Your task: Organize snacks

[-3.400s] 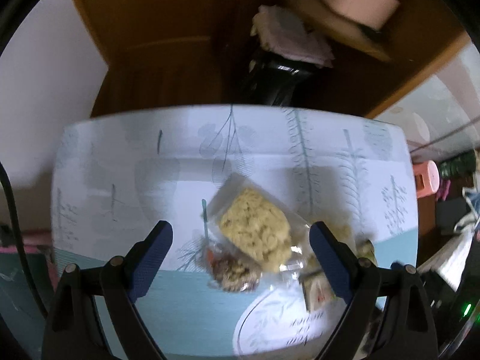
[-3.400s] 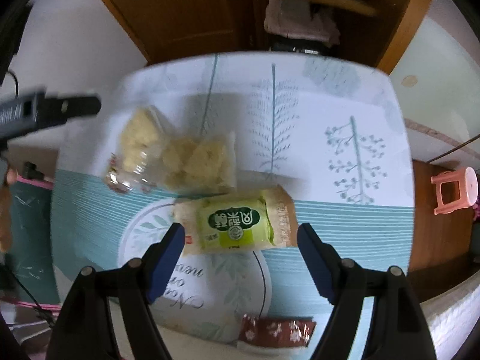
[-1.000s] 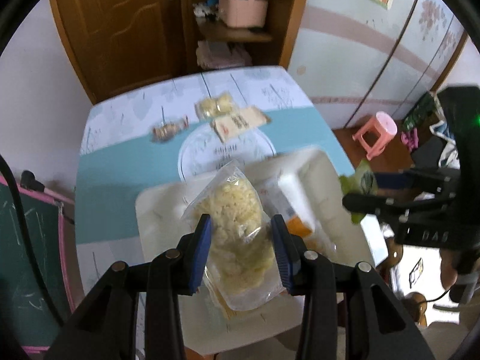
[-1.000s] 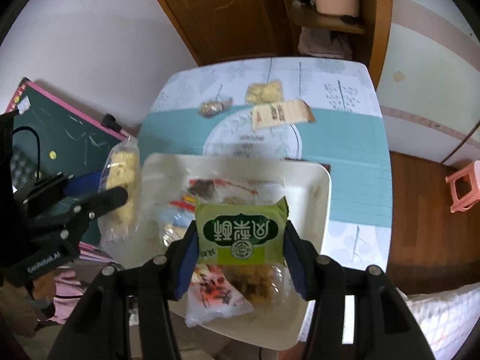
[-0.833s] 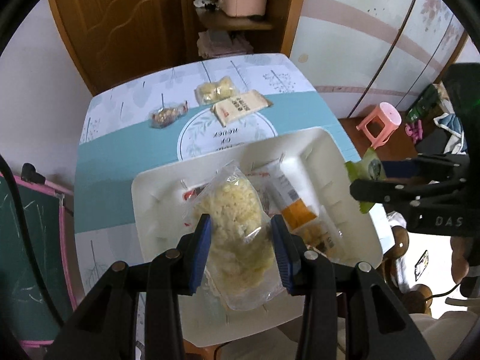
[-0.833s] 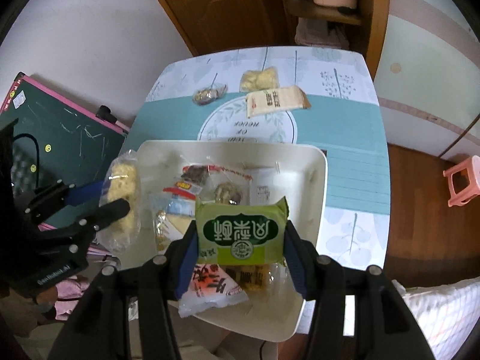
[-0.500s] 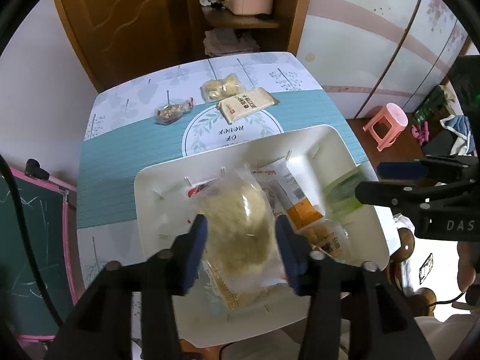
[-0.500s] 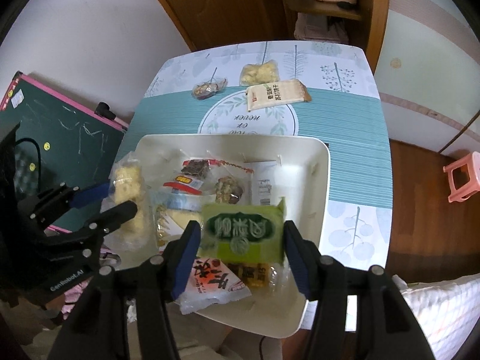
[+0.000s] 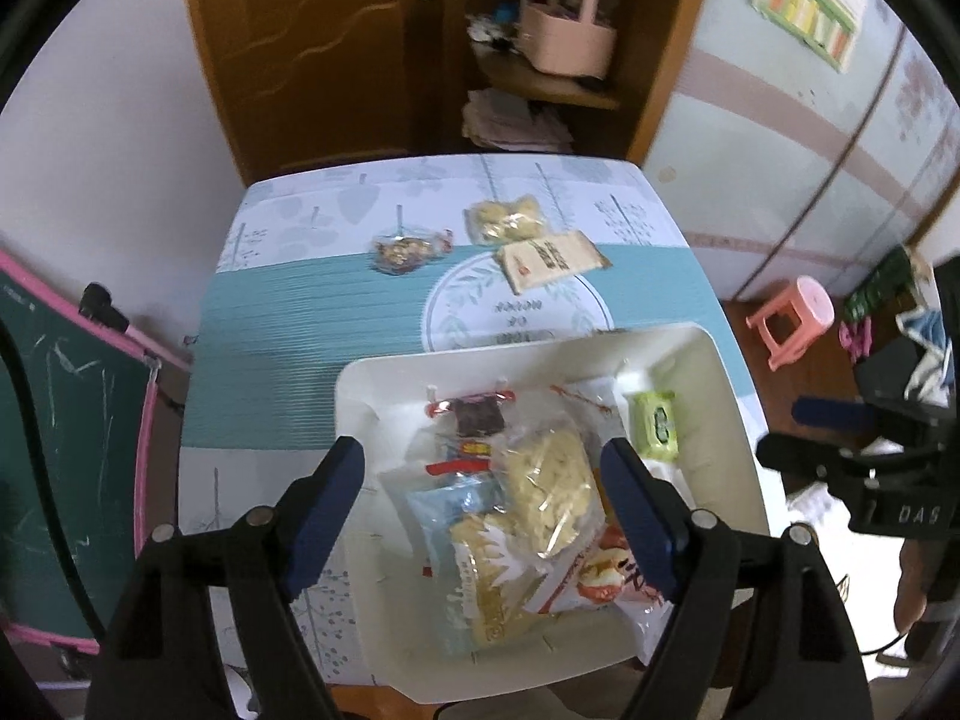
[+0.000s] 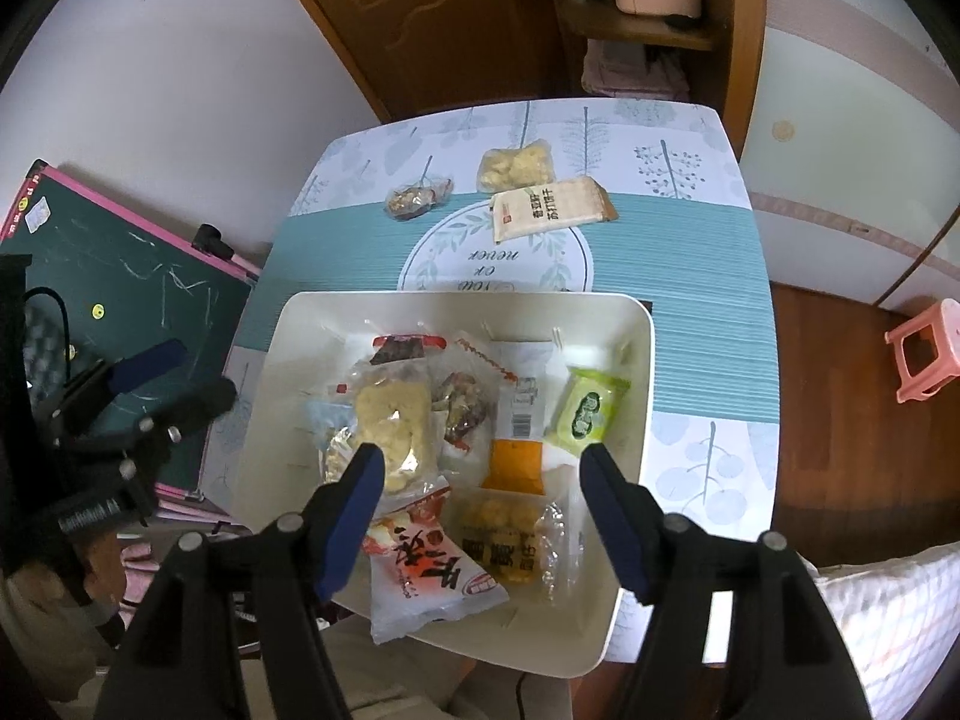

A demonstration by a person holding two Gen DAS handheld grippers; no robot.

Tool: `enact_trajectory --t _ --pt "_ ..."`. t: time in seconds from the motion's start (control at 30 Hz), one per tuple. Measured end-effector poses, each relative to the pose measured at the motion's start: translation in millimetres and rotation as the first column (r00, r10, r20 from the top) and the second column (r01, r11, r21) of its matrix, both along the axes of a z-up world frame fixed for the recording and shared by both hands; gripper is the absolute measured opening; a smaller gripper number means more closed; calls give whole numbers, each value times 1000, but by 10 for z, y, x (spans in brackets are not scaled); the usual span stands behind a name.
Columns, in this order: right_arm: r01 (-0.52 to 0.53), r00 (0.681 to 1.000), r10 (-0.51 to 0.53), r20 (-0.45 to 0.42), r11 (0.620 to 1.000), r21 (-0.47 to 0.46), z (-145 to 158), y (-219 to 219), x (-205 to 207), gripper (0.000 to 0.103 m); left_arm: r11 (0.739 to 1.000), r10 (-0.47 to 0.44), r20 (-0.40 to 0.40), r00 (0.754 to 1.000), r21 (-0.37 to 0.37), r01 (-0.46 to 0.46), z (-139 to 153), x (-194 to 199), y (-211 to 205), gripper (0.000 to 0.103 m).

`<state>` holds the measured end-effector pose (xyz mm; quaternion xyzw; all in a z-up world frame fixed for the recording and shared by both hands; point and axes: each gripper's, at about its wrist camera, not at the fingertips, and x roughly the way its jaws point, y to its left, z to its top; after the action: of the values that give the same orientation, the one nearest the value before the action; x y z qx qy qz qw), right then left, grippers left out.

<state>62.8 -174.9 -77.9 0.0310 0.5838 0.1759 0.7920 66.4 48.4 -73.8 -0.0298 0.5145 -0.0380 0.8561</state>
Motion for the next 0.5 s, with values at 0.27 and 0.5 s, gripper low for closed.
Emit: enact_trajectory --t 0.27,0.5 --pt "17 1000 -17 -13 1000 7 -9 -28 -16 68 998 55 11 998 -23 -55 44 -36 189 80" --pt "13 1000 -13 -19 1000 5 -20 9 -32 68 997 66 5 998 -34 -66 31 -78 240 80"
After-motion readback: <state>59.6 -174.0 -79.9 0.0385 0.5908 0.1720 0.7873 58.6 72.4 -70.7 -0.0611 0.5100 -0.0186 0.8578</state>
